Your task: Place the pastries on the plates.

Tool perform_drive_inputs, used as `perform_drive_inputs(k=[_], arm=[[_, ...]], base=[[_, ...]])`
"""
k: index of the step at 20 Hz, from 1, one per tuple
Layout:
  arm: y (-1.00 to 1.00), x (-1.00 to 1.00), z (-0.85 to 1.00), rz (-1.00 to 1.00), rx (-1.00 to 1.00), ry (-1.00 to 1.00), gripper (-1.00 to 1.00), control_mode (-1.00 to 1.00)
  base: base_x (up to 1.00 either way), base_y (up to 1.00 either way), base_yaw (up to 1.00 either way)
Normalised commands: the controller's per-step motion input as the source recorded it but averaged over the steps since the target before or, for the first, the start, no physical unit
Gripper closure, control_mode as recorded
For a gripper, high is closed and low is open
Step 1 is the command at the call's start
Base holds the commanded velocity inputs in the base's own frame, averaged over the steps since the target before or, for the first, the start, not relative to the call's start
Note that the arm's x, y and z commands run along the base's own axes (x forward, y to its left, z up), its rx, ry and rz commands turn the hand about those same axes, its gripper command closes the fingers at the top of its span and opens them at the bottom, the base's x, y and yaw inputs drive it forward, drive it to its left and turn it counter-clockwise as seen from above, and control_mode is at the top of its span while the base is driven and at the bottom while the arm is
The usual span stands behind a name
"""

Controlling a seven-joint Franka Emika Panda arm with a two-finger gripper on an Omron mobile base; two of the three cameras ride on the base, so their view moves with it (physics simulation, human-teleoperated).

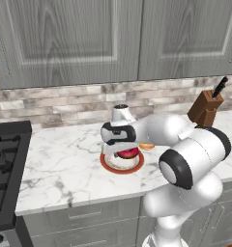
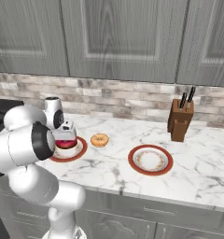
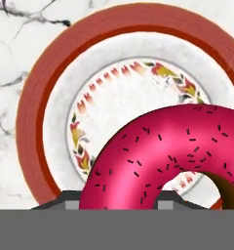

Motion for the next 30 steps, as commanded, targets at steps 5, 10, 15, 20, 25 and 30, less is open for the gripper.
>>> perform_drive_inputs(k=[5, 10, 15, 20, 25, 30], arm=[[0.01, 0.01, -0.57, 0.0, -0.01, 0.0, 1.0, -1.0], [0.04, 0.02, -0.14, 0.0, -0.01, 0.0, 1.0, -1.0], [0.01, 0.0, 0.0, 0.0, 0.0, 0.0, -1.0, -1.0], [0.01, 0.0, 0.06, 0.0, 0.0, 0.0, -1.0, -1.0], [0.02, 0.0, 0.48, 0.0, 0.0, -0.12, -1.0, -1.0], [0.0, -0.08, 0.5, 0.0, 0.0, -0.08, -1.0, -1.0]], base=[[0.0, 0.0, 0.0], [0.0, 0.0, 0.0], [0.0, 0.0, 0.0], [0.0, 0.0, 0.0], [0.0, 0.0, 0.0], [0.0, 0.0, 0.0]])
